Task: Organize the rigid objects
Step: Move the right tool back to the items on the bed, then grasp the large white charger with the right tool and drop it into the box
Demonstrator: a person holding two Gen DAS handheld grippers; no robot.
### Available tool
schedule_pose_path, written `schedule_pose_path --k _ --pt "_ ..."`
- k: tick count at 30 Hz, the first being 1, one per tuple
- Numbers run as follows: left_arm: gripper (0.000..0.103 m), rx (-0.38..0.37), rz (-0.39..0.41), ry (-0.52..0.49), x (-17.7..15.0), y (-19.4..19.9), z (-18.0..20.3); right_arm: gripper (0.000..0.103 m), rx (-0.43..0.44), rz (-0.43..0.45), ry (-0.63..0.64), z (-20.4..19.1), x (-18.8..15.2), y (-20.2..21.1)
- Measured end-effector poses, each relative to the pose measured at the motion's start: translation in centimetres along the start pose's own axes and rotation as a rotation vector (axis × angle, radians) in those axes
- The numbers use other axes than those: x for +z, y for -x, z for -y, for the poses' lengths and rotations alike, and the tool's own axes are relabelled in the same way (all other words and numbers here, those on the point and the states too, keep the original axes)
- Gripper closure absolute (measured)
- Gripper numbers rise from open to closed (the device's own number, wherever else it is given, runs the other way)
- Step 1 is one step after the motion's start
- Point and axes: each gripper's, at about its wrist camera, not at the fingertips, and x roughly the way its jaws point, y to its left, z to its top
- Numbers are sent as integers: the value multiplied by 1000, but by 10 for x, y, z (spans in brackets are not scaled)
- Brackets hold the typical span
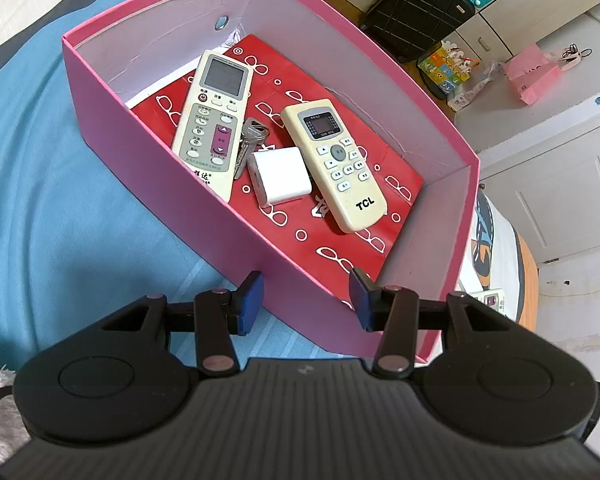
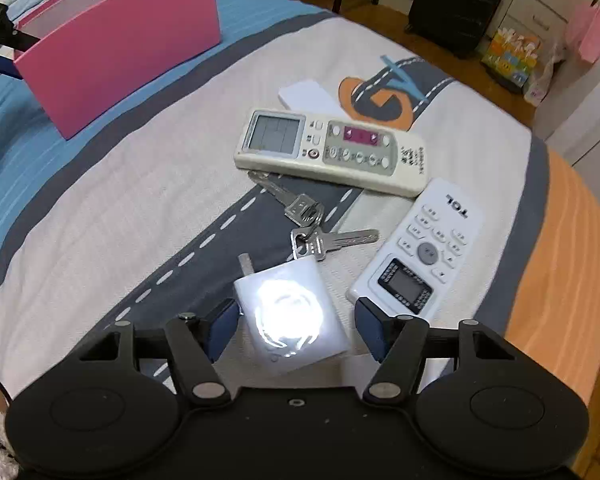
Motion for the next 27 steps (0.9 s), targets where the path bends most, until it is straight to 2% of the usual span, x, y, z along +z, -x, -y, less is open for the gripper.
schedule_pose_path --k 4,6,10,14,16,23,27 --pt "58 0 1 0 0 0 0 42 -4 -14 -5 -9 2 -2" --pt "58 -1 0 0 0 0 0 43 10 -19 -88 -4 6 -1" --pt "58 0 1 0 0 0 0 44 47 -3 -354 9 13 -3" --pt "58 -1 -1 1 0 0 0 44 110 9 -454 3 16 -8" --pt "58 -2 -1 1 0 0 0 43 125 1 -441 -4 19 -9" --pt "58 -2 -1 1 0 0 0 46 39 -20 -305 -24 23 -20" --pt "58 -2 -1 1 0 0 0 46 48 5 -353 -22 22 -10"
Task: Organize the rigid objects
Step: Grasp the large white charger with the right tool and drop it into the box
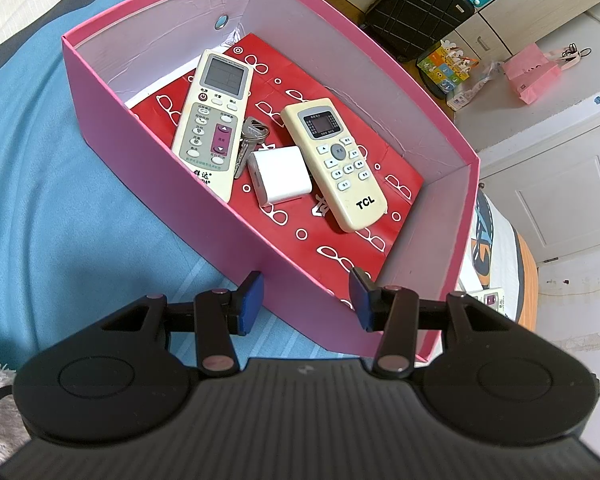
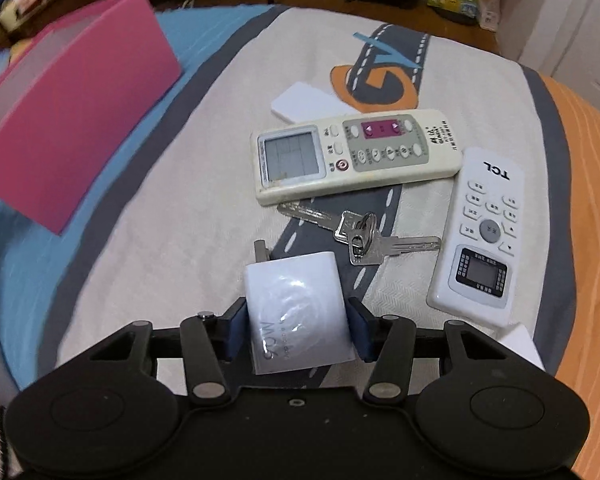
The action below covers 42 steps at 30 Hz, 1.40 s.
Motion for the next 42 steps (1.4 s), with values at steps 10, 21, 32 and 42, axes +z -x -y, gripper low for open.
schedule_pose_path --k 10,21,32,42 --pt "58 -2 -4 3 0 0 0 46 273 181 -98 -31 7 63" --pt "61 -50 -9 51 6 3 -12 46 328 316 330 -183 73 104" --pt "67 -75 8 137 11 5 -30 46 65 50 615 -258 128 24" --pt "67 -90 -2 140 13 4 -33 44 129 -158 563 -256 149 -27"
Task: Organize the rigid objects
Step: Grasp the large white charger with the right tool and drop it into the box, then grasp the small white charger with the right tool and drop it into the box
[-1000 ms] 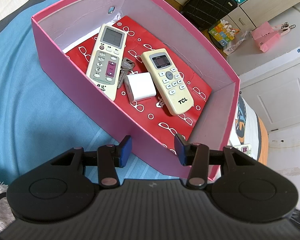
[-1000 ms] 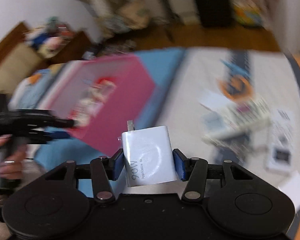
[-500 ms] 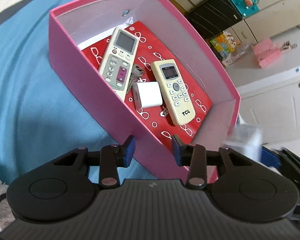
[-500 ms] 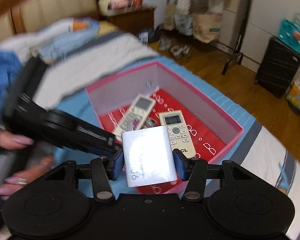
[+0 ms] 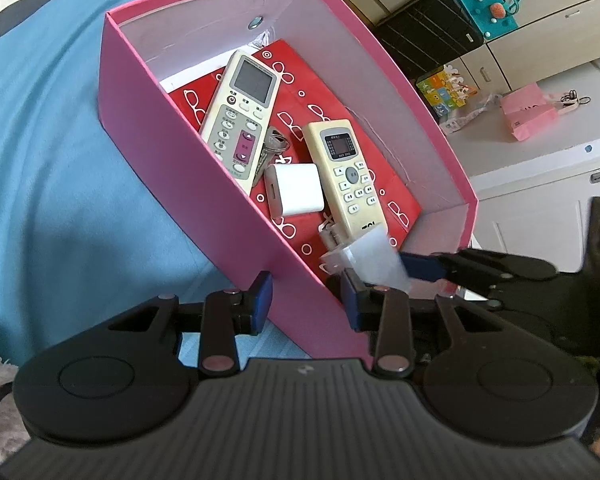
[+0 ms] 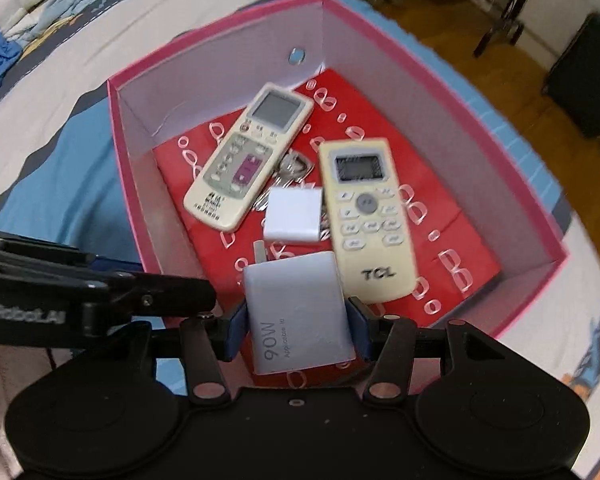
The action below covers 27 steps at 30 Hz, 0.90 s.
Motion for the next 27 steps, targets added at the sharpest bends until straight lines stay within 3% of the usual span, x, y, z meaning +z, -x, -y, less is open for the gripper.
schedule_pose_path --k 6,16,21,27 --pt "66 4 4 -15 0 0 2 39 -24 109 -39 6 -13 17" --pt "65 58 38 -79 -4 2 14 37 -77 363 -42 19 -97 129" --pt "65 102 60 -115 -8 4 21 36 -104 345 -117 52 -151 156" --pt "65 139 75 -140 -10 4 28 36 -107 338 -262 100 -223 153"
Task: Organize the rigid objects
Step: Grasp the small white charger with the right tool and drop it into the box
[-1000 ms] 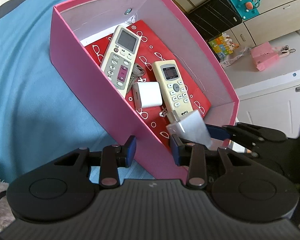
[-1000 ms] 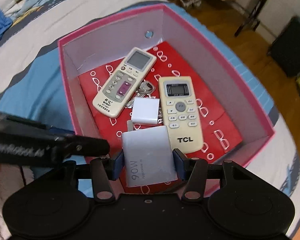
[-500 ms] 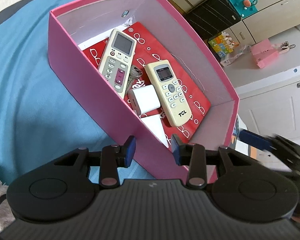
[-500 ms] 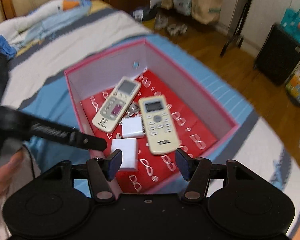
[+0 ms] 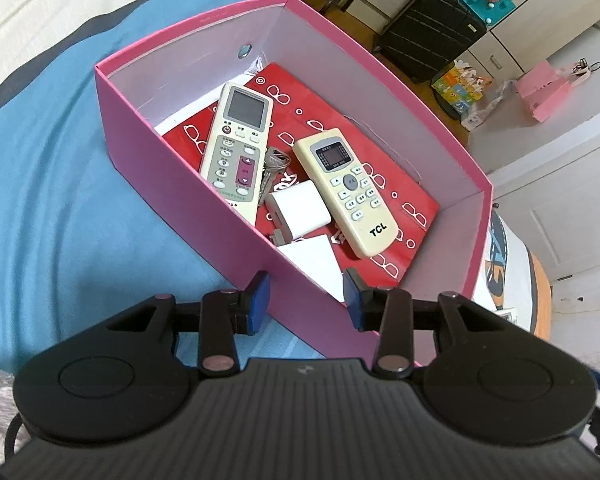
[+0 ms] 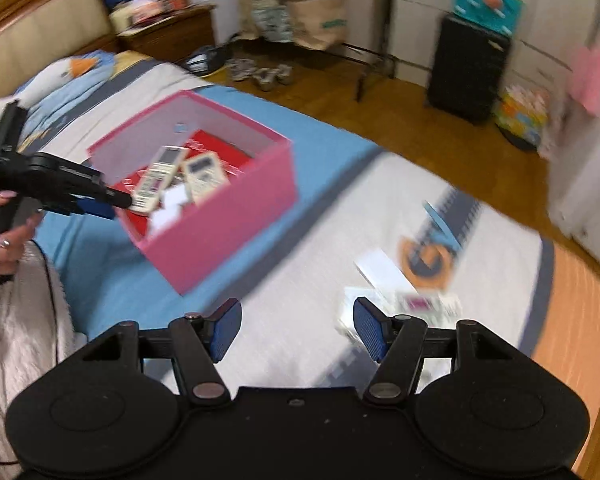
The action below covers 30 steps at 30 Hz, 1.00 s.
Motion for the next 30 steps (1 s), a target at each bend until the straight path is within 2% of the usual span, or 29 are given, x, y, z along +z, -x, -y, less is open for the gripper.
schedule_pose_path --k 5,9,11,13,17,24,25,27,28,30 --pt "65 19 4 -21 -1 0 4 34 -50 -12 -100 52 -53 -13" --pt "65 26 4 -20 -2 1 5 31 -96 -95 -15 72 -87 -28" --pt "65 28 3 -22 -2 1 5 31 -104 -102 1 82 -102 -31" --pt "65 32 5 -28 -3 1 6 31 -102 -134 -14 92 -111 -39" --pt "65 35 5 -30 -3 1 7 31 -174 -195 6 99 -125 -55" --pt "65 42 6 -37 -3 1 8 32 -177 -231 11 103 -131 -77" --pt "65 44 6 -39 -3 1 8 32 -189 -258 -19 106 -131 -83" --pt "65 48 7 -43 -4 1 9 34 -180 -294 -179 120 -129 -86" --pt "64 51 8 -45 -4 1 10 34 -177 -288 -258 126 -126 -83" --pt "64 62 14 -59 -5 2 12 35 -166 -263 -317 130 -123 -78"
